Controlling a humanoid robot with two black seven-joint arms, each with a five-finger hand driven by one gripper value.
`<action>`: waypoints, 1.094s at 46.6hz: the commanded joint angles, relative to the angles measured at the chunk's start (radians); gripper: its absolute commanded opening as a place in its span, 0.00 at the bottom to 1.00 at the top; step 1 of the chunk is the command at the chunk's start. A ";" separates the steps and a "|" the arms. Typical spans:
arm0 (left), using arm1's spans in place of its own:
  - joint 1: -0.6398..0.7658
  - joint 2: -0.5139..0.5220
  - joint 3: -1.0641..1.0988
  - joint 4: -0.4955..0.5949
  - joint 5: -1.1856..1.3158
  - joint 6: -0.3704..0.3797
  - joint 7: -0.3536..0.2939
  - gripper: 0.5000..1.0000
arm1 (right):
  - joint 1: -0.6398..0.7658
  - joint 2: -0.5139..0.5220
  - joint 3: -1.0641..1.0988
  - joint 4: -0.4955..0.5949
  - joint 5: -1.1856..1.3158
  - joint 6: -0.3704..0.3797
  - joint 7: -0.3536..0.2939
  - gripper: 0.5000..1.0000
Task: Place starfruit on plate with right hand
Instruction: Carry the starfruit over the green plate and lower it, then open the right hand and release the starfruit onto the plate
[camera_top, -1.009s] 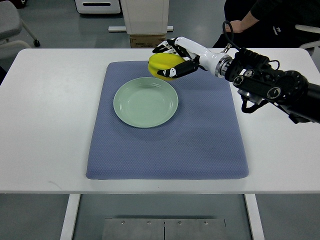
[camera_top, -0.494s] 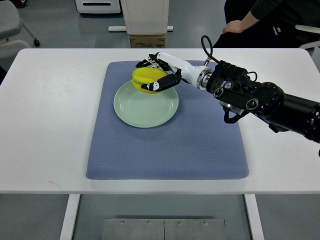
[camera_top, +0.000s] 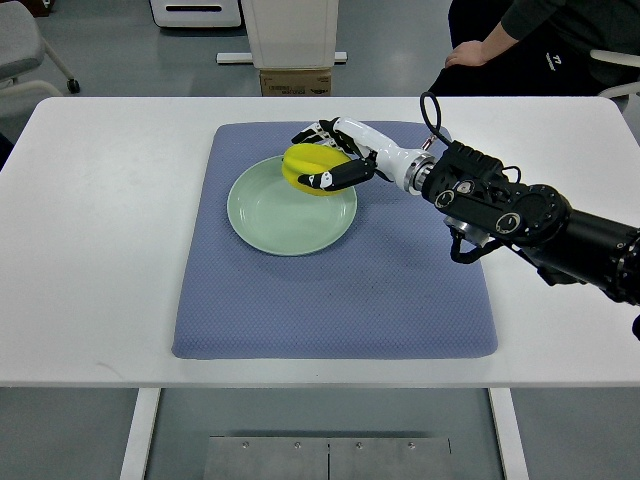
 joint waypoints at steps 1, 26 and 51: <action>0.000 0.000 0.000 0.000 -0.001 0.000 0.000 1.00 | -0.004 0.000 0.005 0.000 0.002 -0.012 -0.001 0.87; 0.000 0.000 0.000 0.000 -0.001 0.000 0.000 1.00 | -0.013 0.000 0.034 -0.026 0.008 -0.055 -0.011 0.99; 0.000 0.000 0.000 0.000 0.001 0.000 0.000 1.00 | -0.177 -0.055 0.385 -0.041 0.010 -0.090 -0.028 1.00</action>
